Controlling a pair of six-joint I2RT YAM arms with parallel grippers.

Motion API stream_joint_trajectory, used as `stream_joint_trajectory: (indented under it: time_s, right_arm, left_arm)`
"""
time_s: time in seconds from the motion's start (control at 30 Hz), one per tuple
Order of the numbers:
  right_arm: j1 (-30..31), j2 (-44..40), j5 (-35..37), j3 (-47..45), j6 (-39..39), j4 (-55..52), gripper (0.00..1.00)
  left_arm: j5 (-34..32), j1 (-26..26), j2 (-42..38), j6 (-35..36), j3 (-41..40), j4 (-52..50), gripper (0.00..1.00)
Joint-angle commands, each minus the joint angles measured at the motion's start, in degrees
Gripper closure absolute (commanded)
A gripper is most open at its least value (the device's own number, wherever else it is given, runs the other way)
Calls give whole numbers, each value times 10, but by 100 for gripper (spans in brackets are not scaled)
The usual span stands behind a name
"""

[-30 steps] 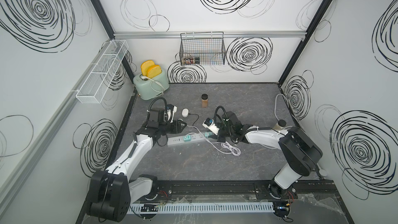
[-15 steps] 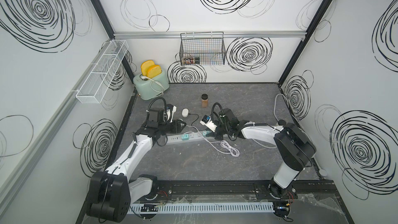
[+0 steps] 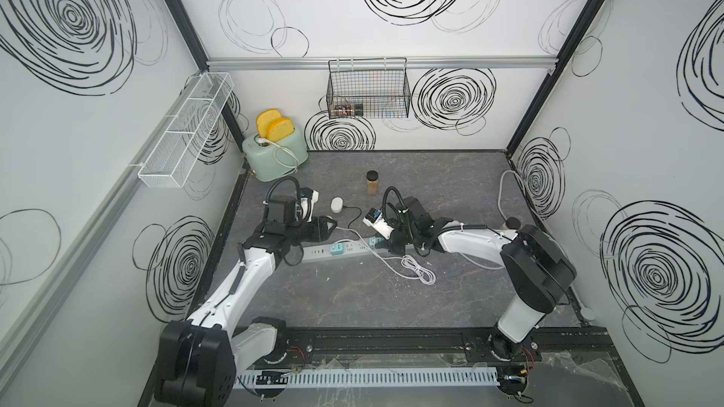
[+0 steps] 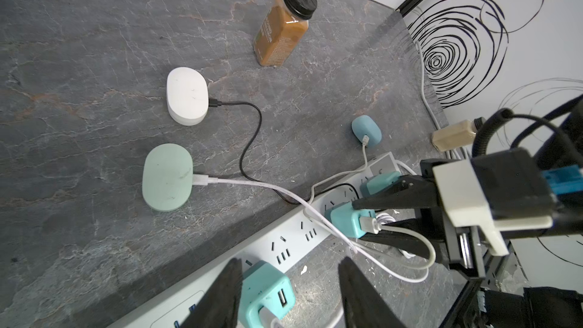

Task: Charge the bluetooth headset
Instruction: Insert the plug into the socket, then reset both arms

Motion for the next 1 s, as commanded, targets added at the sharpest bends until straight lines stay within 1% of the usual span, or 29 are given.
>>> stream_joint_trajectory:
  time_s: [0.0,0.07,0.2,0.33,0.43,0.47,0.53,0.57,0.6,0.63,0.7,0.77,0.8,0.87,0.9,0.97]
  right_arm:
    - [-8,8,70,-2,45,-118,61]
    - [-10,-12,73,0,48,-117,54]
    - [-14,-75,75,-14,53,-108,37]
    - [-20,-159,74,-48,76,-92,29]
    - [-37,-233,95,-101,119,-22,24]
    - [-49,-251,99,-114,135,2,23]
    - [-100,-284,96,-141,192,57,21]
    - [-133,-297,98,-153,228,89,0]
    - [-163,-307,101,-165,250,116,2]
    - [-185,-313,110,-174,268,137,2]
    - [-231,-323,124,-193,312,192,2]
    - [-273,-321,149,-211,368,244,2]
    - [-292,-317,160,-223,386,269,2]
    - [-314,-307,198,-248,404,315,2]
    - [-327,-301,211,-262,404,332,2]
    - [-349,-295,215,-285,403,365,2]
  left_arm:
    - [-16,9,-15,13,15,0,46]
    - [-16,11,-19,12,12,0,45]
    - [-26,12,-24,14,11,-1,45]
    - [-33,17,-23,13,16,-1,45]
    - [-59,17,-24,2,28,10,41]
    - [-70,17,-27,-3,31,18,38]
    - [-115,16,-39,-20,34,49,32]
    - [-138,15,-48,-21,31,72,29]
    - [-169,11,-59,-20,23,106,23]
    - [-204,5,-70,-16,12,137,20]
    - [-271,5,-90,-9,-23,213,16]
    - [-345,10,-101,-25,-59,277,12]
    - [-381,7,-105,-16,-89,327,9]
    - [-449,1,-110,-6,-150,430,7]
    - [-461,-5,-106,17,-182,496,7]
    - [-474,-13,-88,47,-216,553,7]
